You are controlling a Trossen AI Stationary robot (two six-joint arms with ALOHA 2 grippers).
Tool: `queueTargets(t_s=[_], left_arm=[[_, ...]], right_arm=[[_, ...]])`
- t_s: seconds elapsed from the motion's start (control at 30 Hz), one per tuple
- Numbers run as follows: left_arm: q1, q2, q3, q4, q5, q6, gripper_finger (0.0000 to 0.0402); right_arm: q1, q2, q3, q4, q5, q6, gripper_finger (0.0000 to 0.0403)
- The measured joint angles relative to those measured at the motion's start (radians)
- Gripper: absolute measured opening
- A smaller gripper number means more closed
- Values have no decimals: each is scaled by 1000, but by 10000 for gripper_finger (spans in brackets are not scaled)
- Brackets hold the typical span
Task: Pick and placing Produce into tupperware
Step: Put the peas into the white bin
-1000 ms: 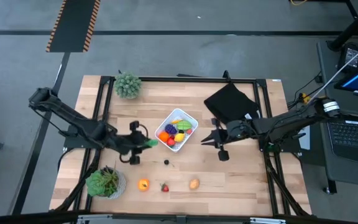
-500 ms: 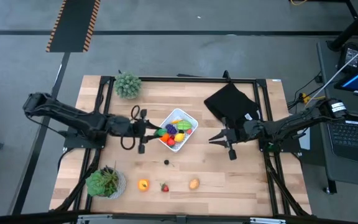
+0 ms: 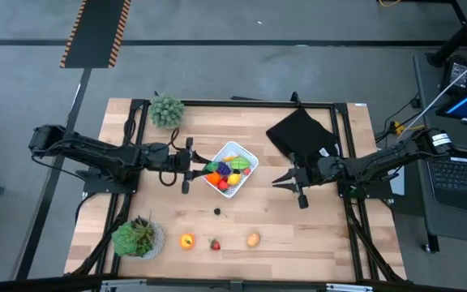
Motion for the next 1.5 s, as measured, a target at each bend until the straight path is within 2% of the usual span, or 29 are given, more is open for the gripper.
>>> queueTargets(t_s=[0.2, 0.43, 0.63, 1.03, 1.2, 1.33, 1.5], left_arm=[[29, 37, 1, 13, 30, -24, 130], [80, 148, 30, 76, 63, -30, 119], [145, 273, 157, 43, 208, 1, 125], [196, 377, 482, -496, 222, 151, 121], [196, 417, 608, -713, 162, 200, 121], [196, 453, 692, -849, 132, 212, 119], [195, 471, 741, -934, 114, 243, 122]], right_arm=[[0, 0, 0, 1, 1, -5, 49], [0, 0, 0, 4, 2, -23, 49], [0, 0, 0, 0, 2, -23, 49], [0, 1, 0, -36, 2, -21, 49], [0, 0, 0, -38, 2, -20, 48], [0, 1, 0, -44, 3, -20, 48], [0, 1, 0, -49, 3, -20, 48]])
